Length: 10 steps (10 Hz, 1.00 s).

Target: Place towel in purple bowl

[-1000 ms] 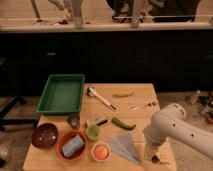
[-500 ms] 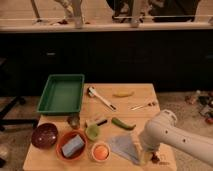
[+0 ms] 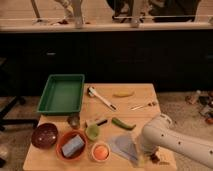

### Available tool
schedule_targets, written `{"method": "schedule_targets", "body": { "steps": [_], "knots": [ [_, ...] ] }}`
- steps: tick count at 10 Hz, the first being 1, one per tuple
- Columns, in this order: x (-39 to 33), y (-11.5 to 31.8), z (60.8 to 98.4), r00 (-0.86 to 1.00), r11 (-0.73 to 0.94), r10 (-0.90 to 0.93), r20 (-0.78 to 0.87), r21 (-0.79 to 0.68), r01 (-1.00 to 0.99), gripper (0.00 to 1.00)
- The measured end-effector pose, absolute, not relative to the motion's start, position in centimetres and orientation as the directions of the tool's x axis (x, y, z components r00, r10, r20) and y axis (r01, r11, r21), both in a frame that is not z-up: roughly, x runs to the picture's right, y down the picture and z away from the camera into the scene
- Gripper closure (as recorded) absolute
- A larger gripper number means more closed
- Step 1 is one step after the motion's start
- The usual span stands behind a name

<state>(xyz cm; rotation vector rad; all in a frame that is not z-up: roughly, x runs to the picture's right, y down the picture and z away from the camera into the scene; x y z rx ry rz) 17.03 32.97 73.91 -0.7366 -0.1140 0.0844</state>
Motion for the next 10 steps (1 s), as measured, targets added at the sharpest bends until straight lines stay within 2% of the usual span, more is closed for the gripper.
{"method": "schedule_targets", "body": {
  "steps": [10],
  "knots": [
    [16.6, 34.4, 75.0, 0.989, 0.770, 0.103, 0.105, -0.638, -0.012, 0.20]
  ]
}}
